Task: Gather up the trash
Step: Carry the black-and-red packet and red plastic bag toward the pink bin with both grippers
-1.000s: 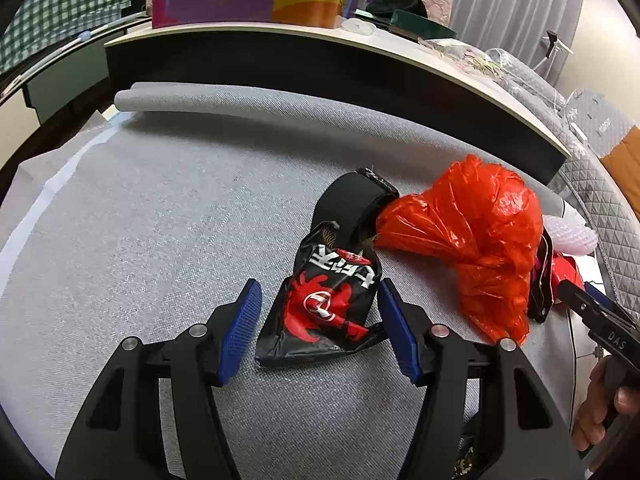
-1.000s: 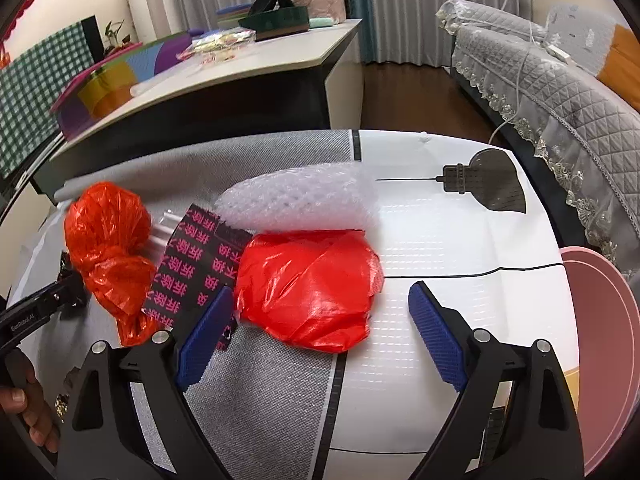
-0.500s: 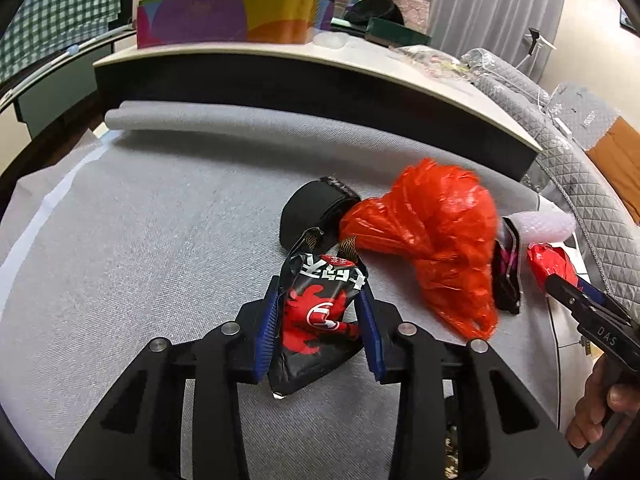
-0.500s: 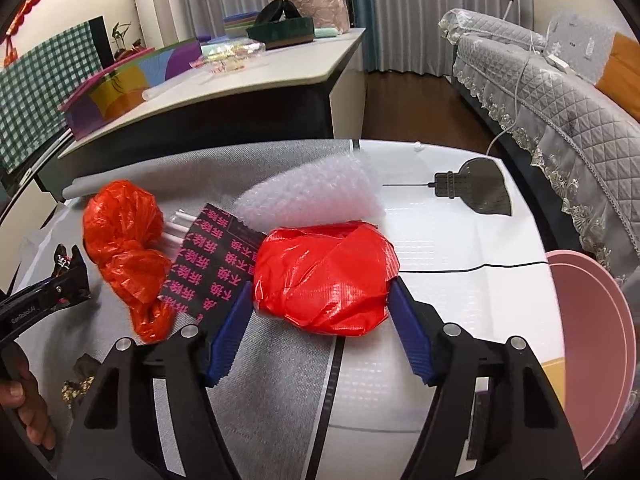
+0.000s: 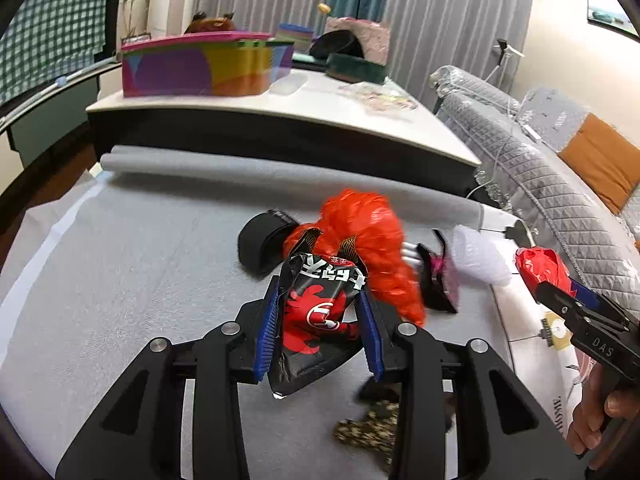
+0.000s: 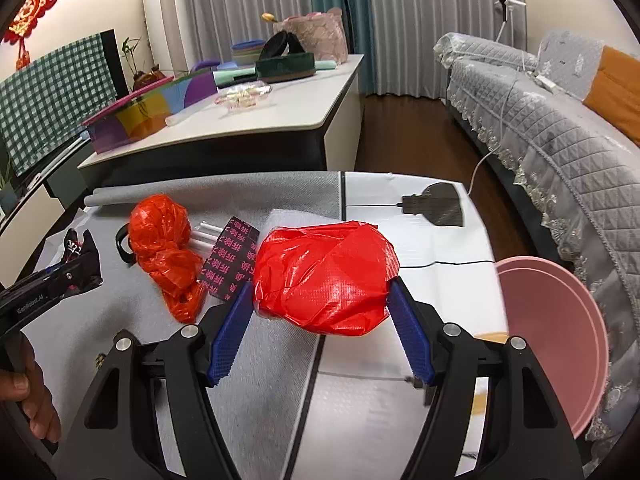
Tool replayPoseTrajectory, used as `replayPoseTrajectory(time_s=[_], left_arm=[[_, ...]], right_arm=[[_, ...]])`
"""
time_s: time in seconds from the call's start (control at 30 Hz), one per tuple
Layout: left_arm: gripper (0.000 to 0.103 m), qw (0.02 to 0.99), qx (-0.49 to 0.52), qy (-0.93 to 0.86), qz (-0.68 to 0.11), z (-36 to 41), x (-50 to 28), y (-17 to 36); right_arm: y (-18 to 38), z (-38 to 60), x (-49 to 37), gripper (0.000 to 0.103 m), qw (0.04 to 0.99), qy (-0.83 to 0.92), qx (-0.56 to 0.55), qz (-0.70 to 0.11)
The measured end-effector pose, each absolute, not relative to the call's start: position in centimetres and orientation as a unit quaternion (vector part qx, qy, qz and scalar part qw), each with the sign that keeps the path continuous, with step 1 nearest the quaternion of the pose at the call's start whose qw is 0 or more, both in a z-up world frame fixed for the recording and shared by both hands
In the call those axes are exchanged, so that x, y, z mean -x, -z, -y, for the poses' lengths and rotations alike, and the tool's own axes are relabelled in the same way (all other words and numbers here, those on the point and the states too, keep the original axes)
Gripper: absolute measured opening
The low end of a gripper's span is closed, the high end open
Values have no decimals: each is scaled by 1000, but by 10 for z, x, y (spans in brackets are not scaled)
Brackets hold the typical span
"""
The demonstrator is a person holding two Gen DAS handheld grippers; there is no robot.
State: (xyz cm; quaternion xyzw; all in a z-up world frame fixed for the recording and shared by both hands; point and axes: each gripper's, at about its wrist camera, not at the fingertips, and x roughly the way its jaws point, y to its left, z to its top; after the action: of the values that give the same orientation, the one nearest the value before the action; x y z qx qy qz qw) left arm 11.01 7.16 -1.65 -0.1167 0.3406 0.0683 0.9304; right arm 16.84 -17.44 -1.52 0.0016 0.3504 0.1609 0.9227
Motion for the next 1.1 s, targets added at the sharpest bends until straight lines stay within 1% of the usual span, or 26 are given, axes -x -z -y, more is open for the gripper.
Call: replayPoseTrajectory(time_s=[0.5,1.1], left_arm=[[36,946,90,-28,-309,-28,-91,-4],[36,955,61,32,-288,19,-82,-14]], right_arm=[[-13,215,-127,68,938,-136,-3,-319],[-29,252,-101,68,949,-104,-4,-299]])
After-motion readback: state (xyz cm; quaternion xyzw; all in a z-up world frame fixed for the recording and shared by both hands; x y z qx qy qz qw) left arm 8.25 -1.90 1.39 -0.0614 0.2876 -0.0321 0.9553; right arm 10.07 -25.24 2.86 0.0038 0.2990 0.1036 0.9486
